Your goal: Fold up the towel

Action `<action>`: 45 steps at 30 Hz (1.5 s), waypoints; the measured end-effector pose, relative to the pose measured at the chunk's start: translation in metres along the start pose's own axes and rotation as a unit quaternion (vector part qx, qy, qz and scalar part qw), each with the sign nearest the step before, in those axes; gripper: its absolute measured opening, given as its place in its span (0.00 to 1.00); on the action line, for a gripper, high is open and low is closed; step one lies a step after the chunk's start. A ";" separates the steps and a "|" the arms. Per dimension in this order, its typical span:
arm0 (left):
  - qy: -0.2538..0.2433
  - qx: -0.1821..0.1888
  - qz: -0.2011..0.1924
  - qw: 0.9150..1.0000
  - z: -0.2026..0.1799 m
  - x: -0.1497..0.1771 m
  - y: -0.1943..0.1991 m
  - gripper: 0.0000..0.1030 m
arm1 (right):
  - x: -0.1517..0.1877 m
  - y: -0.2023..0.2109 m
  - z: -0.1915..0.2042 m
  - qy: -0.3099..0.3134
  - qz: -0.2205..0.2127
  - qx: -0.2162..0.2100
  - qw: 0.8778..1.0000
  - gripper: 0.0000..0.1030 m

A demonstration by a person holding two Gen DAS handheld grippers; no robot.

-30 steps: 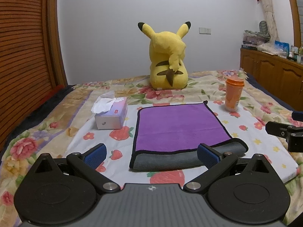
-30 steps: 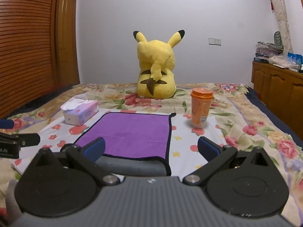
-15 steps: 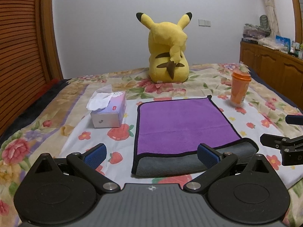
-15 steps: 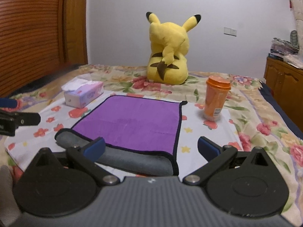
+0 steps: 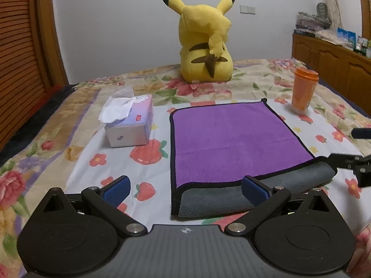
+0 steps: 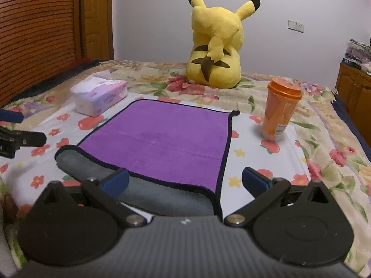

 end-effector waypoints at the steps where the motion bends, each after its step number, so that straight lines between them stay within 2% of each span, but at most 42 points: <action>1: -0.002 0.001 0.003 1.000 0.000 0.000 -0.003 1.00 | -0.001 -0.003 -0.002 0.001 0.002 0.001 1.000 1.00; 4: -0.005 -0.001 0.001 1.000 0.003 -0.002 -0.009 1.00 | -0.001 -0.010 -0.007 0.000 0.006 0.002 1.000 1.00; 11: -0.007 0.005 0.028 1.000 0.010 0.002 -0.030 1.00 | 0.003 -0.028 -0.017 -0.003 0.023 0.003 1.000 1.00; 19: -0.002 0.003 0.050 0.999 0.020 0.002 -0.052 0.96 | 0.009 -0.040 -0.016 -0.005 0.043 -0.017 0.999 1.00; 25: 0.012 0.000 0.075 0.997 0.030 0.007 -0.065 0.86 | 0.013 -0.049 -0.016 -0.008 0.059 -0.032 0.998 1.00; 32: 0.018 0.015 0.100 0.995 0.029 0.014 -0.074 0.67 | 0.023 -0.058 -0.013 -0.019 0.087 -0.053 0.995 0.98; 34: 0.018 0.019 0.108 0.994 0.029 0.016 -0.076 0.61 | 0.025 -0.060 -0.013 -0.023 0.094 -0.059 0.994 0.86; 45: 0.013 0.033 0.131 0.991 0.022 0.026 -0.082 0.45 | 0.035 -0.069 -0.011 -0.041 0.127 -0.088 0.987 0.82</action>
Point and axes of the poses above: each gripper's, at about its wrist camera, not at the fingertips, and y roughly against the way its jaws point, z to its left, x to its underside, the point moved 7 cm from there along -y, roughly the way its jaws point, and after that the axes turned 15 degrees about y, right-handed, at the moved point
